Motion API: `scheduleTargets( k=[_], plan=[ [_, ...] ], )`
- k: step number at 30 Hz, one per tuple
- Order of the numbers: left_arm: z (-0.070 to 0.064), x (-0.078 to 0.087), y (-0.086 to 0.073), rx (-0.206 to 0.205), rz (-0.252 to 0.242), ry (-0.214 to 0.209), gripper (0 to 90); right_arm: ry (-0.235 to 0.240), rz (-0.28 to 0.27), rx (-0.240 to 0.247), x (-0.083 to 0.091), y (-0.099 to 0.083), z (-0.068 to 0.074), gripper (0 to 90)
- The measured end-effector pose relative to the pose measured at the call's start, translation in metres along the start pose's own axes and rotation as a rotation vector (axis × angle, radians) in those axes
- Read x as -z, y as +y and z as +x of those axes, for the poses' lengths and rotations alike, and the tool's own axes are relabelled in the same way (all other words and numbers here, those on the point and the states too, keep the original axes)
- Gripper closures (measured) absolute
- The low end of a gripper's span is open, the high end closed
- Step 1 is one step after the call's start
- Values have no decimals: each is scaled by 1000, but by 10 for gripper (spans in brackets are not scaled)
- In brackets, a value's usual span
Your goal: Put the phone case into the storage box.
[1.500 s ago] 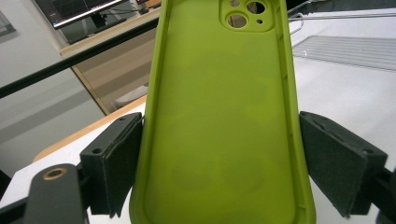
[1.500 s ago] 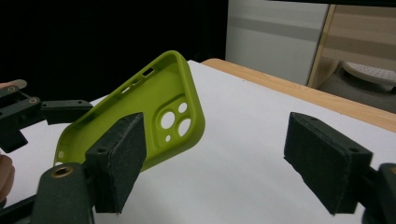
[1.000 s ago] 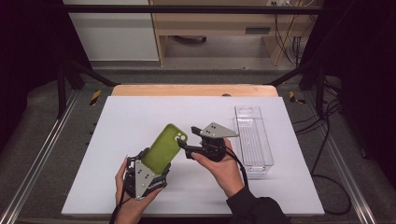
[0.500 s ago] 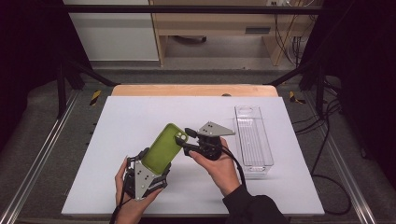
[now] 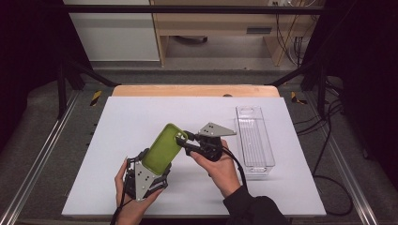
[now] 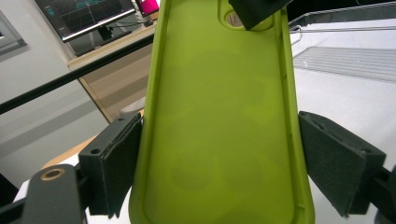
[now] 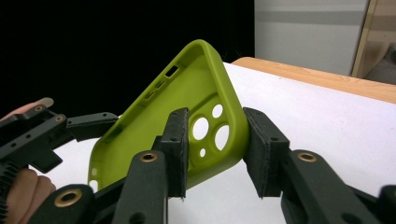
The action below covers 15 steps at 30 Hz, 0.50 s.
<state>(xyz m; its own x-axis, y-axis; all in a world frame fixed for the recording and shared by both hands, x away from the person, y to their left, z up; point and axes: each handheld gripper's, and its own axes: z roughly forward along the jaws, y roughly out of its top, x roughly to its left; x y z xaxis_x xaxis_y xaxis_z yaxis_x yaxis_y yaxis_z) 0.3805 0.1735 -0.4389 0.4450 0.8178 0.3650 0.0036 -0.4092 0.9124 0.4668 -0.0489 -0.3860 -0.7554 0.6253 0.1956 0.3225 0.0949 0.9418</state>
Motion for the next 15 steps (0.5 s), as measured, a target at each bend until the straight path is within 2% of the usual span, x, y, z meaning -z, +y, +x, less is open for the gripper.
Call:
scheduleTargets(
  k=[9, 15],
  plan=[
    [-2, -1, -2, 8, -1, 16, 159, 16, -11, -35, 1, 2, 0, 683],
    [-1, -2, -4, 24, 13, 12, 159, 14, -17, -25, 1, 3, 3, 714]
  ],
)
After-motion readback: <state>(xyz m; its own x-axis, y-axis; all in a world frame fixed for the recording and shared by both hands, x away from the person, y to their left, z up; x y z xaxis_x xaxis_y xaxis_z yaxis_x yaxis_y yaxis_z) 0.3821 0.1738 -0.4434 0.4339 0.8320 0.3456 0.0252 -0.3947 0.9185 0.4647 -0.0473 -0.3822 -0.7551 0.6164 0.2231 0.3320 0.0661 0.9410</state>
